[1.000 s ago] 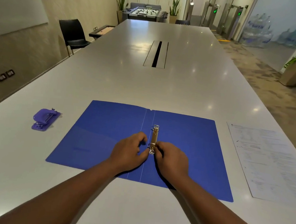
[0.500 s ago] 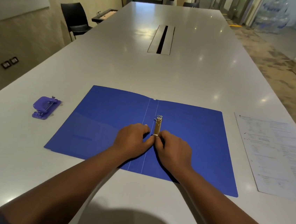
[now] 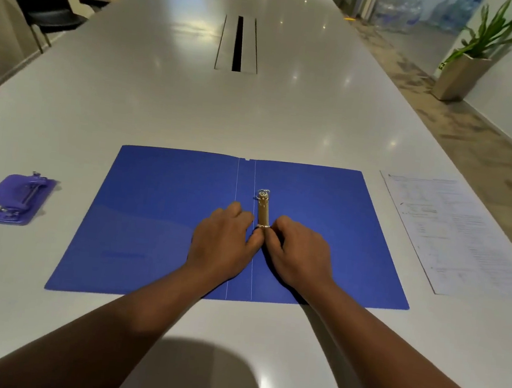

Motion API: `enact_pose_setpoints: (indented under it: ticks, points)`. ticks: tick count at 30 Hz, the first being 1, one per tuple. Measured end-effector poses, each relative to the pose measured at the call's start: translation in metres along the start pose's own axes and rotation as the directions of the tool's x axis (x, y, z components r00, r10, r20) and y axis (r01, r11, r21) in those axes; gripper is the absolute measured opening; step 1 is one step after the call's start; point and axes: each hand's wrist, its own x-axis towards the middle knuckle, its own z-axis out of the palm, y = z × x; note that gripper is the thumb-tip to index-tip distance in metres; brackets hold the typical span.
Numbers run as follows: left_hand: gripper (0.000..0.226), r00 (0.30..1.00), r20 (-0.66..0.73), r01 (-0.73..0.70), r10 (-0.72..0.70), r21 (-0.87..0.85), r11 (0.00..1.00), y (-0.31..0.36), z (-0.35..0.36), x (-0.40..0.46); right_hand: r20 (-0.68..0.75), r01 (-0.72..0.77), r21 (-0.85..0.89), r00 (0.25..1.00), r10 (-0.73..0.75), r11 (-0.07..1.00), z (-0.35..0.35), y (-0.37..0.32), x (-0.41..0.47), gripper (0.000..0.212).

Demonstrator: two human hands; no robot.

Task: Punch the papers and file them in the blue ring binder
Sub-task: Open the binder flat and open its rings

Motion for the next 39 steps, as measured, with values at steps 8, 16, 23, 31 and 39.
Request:
enact_pose_setpoints:
  ticks: [8, 16, 23, 31, 39]
  points:
    - [0.058, 0.991, 0.137, -0.002, -0.011, 0.094, 0.996, -0.0068, 0.0033, 0.0024, -0.028, 0.043, -0.014, 0.999, -0.044, 0.999, 0.0026, 0.0016, 0.0026, 0.039]
    - [0.060, 0.975, 0.222, -0.025, 0.018, 0.026, 0.999, -0.0064, 0.0033, 0.0046, -0.011, 0.074, -0.028, 0.997, -0.074, 0.997, 0.0045, 0.0014, 0.0030, 0.038]
    - [0.057, 0.971, 0.238, -0.035, 0.026, 0.034, 0.999, -0.0053, 0.0027, 0.0051, -0.019, 0.065, 0.002, 0.998, -0.065, 0.998, 0.0057, 0.0017, 0.0026, 0.033]
    - [0.067, 0.974, 0.225, -0.034, 0.027, 0.028, 0.999, -0.0038, -0.0011, 0.0041, -0.028, 0.079, 0.010, 0.997, -0.079, 0.997, 0.0053, 0.0023, 0.0032, 0.026]
    - [0.061, 0.976, 0.216, -0.023, 0.020, 0.011, 1.000, -0.0064, -0.0001, 0.0053, -0.054, 0.085, 0.018, 0.995, -0.084, 0.996, 0.0045, 0.0051, 0.0025, 0.026]
